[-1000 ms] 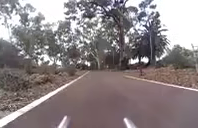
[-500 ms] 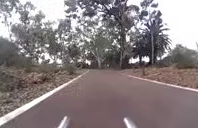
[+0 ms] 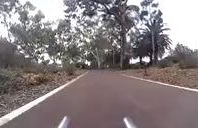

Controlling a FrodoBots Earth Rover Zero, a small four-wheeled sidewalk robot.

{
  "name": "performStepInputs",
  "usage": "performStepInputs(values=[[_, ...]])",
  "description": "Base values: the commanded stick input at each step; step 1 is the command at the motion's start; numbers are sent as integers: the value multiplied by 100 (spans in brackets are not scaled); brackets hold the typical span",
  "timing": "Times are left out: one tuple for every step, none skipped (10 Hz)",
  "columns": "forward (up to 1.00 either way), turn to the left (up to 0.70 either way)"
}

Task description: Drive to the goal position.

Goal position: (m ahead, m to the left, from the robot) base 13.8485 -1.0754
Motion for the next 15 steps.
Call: performStepInputs(values=[[60,0],[60,0],[60,0],[60,0],[60,0],[60,0],[60,0],[60,0],[60,0],[60,0],[60,0],[60,0],[60,0],[60,0],[60,0]])
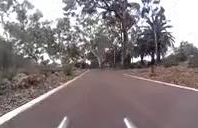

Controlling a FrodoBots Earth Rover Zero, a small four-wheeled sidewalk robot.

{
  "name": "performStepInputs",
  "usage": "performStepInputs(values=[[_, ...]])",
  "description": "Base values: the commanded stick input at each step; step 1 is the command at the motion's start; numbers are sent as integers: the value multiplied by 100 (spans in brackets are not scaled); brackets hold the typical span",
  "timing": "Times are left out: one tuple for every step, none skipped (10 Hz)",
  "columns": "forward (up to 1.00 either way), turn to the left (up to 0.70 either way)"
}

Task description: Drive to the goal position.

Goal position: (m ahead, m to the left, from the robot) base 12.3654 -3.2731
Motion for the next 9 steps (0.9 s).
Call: performStepInputs(values=[[60,0],[60,0],[60,0],[60,0],[60,0],[60,0],[60,0],[60,0],[60,0]])
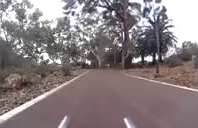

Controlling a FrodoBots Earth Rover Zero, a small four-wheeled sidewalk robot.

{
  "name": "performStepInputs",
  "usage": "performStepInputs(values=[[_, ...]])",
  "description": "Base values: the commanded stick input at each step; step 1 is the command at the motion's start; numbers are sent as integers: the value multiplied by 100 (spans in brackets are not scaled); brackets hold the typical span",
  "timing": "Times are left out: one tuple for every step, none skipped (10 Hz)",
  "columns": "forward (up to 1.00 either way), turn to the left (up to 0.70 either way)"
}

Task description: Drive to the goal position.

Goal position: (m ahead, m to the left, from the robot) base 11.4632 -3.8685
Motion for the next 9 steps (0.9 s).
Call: performStepInputs(values=[[60,0],[60,0],[60,0],[60,0],[60,0],[60,0],[60,0],[60,0],[60,0]])
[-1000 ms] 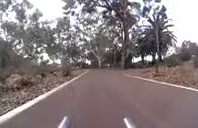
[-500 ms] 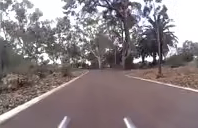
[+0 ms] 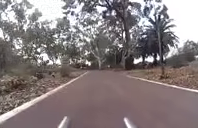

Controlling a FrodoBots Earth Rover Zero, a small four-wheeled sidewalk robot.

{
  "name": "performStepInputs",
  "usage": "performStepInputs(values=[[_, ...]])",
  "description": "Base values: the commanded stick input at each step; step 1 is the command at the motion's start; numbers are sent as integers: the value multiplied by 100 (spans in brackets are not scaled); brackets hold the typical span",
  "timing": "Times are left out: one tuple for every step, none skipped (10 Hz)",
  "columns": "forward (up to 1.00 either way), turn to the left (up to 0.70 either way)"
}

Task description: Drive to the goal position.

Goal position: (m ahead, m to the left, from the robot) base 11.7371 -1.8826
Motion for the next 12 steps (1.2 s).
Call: performStepInputs(values=[[60,0],[60,0],[60,0],[60,0],[60,0],[60,0],[60,0],[60,0],[60,0],[60,0],[60,0],[60,0]])
